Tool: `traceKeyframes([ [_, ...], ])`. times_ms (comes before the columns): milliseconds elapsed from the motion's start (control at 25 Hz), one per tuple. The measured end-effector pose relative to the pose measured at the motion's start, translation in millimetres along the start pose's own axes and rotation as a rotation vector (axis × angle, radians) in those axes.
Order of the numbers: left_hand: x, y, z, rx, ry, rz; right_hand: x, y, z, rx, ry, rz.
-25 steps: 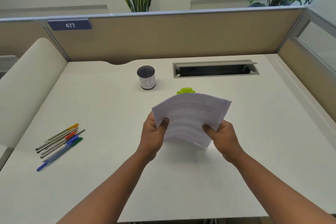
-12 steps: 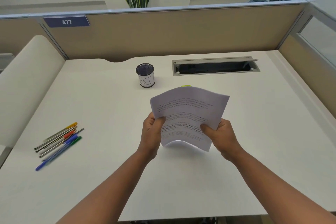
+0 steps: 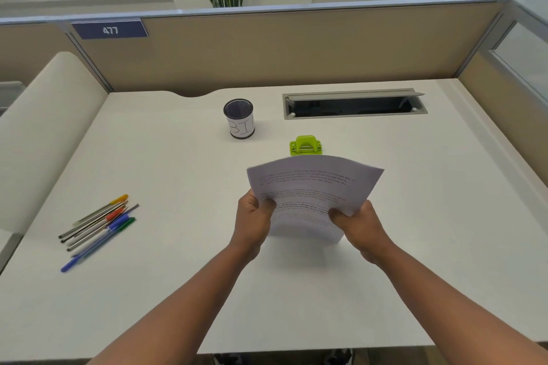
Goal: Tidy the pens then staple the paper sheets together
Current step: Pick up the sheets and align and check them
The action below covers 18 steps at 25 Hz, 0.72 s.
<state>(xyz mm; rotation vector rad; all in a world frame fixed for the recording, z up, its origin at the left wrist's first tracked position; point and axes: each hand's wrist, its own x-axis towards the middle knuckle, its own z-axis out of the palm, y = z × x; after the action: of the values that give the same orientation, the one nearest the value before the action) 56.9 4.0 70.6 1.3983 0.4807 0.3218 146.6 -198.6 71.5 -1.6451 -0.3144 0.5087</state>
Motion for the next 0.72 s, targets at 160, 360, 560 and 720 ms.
traceKeyframes([
  [160,-0.7,-2.1,-0.8,0.005,-0.002,0.032,-1.2,1.6,-1.4,-0.010,0.005,-0.012],
  [360,-1.1,-4.5,0.3,0.039,-0.010,0.025,-2.8,4.5,-2.2,-0.016,-0.004,0.018],
  [560,-1.9,-5.2,-1.6,0.047,-0.064,-0.001,-3.7,7.5,-2.9,-0.009,-0.021,0.048],
  [720,-1.7,-5.9,-7.2,0.071,-0.129,0.010,-5.1,6.2,-4.3,-0.033,-0.044,0.061],
])
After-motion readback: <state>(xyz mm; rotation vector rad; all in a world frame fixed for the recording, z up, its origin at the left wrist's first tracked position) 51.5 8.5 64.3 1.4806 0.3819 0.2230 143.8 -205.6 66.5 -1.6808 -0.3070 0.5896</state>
